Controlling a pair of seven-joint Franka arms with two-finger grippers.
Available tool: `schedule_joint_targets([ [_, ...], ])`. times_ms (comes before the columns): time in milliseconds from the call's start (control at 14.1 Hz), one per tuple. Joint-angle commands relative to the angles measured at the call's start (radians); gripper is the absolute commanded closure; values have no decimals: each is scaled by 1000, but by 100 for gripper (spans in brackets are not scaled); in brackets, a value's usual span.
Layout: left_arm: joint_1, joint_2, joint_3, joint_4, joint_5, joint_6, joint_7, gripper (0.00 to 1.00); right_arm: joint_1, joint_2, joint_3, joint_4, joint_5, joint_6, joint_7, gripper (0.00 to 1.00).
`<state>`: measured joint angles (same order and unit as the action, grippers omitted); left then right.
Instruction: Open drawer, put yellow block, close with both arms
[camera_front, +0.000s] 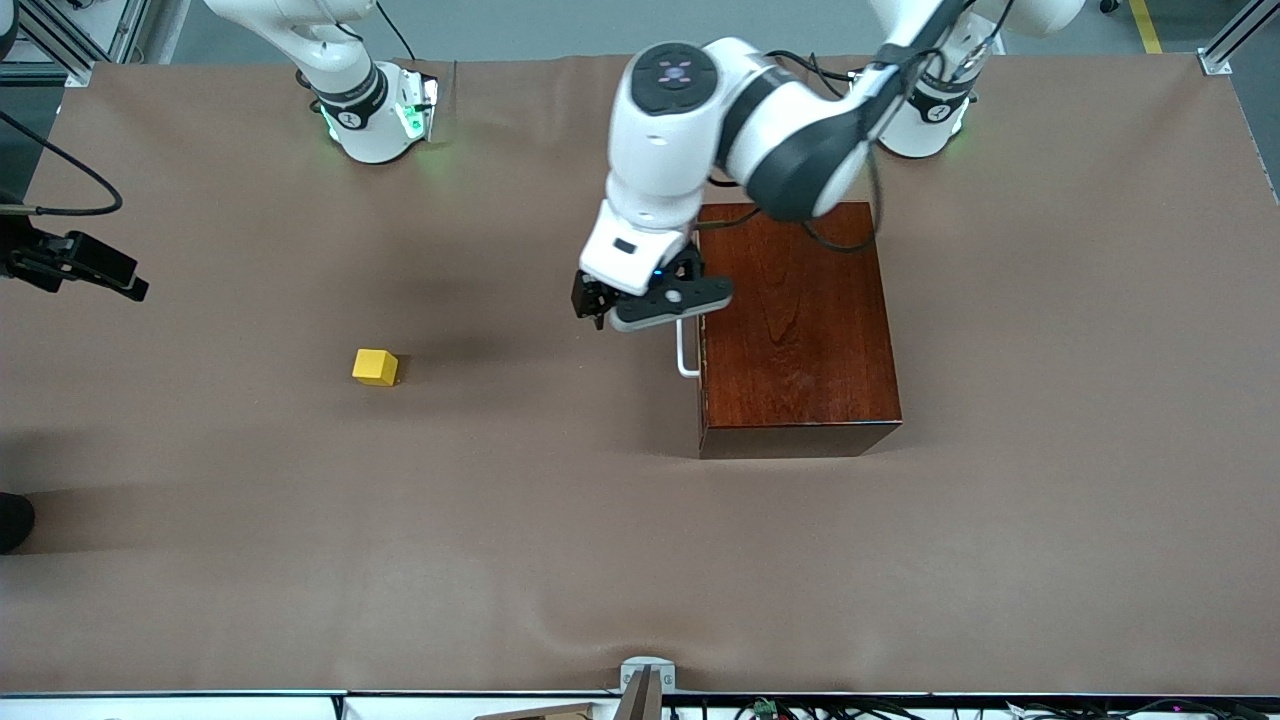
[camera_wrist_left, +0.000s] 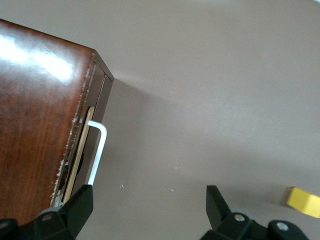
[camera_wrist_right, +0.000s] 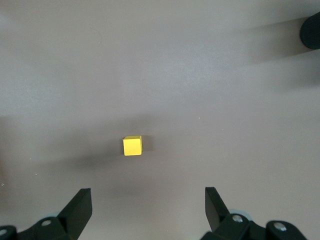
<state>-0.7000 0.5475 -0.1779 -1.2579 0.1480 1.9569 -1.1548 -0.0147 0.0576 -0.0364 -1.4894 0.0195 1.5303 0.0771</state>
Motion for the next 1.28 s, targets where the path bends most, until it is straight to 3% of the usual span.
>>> schedule_joint_targets([
  [0,-29,57,6,35,50,-12,32,0,-8,-16,7,-8,13,-4,7,0],
  [284,-47,89,3,32,50,-72,119,0,-8,-16,7,-8,13,-6,7,0],
  [1206,-72,169,17,29,81,-165,127,0,-8,-16,7,-8,13,-4,7,0],
])
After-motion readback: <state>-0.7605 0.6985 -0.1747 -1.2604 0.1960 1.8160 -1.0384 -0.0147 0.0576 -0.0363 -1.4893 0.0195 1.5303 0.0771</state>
